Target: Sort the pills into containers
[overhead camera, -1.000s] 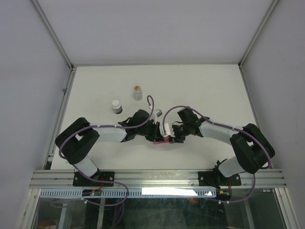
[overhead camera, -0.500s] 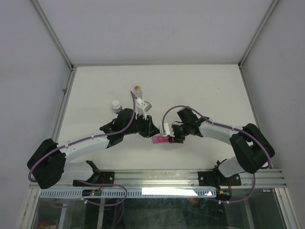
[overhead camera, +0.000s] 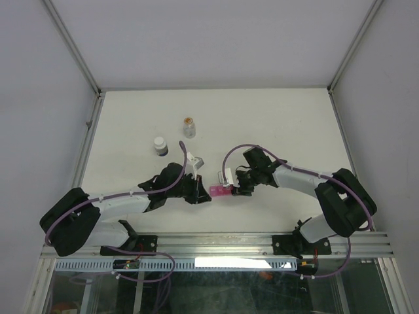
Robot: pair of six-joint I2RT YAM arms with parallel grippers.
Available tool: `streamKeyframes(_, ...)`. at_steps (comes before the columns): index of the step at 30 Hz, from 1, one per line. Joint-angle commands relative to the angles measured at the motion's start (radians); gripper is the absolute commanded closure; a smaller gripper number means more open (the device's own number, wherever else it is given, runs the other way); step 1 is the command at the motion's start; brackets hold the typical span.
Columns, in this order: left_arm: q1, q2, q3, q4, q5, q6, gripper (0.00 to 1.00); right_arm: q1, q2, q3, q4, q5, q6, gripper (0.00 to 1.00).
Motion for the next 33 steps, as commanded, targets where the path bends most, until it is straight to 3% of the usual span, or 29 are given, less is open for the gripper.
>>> streamKeyframes(1,0.005,0.064,0.012,0.127,0.067,-0.038,0.98,0.005,0.032,0.000,-0.039,0.059,0.004,0.51)
streamKeyframes(8,0.004,0.166,0.042,0.181,0.081,-0.041,0.97,0.005,0.032,0.000,-0.040,0.060,0.004,0.51)
streamKeyframes(26,0.087,0.098,0.070,0.183,-0.036,-0.018,0.92,0.007,0.037,0.003,-0.051,0.059,-0.003,0.52)
streamKeyframes(29,0.093,0.079,0.067,0.183,-0.043,-0.008,0.89,0.007,0.040,0.003,-0.050,0.060,-0.001,0.52)
streamKeyframes(33,0.093,0.034,0.050,0.156,-0.040,-0.006,0.76,0.008,0.041,0.005,-0.051,0.060,0.000,0.52)
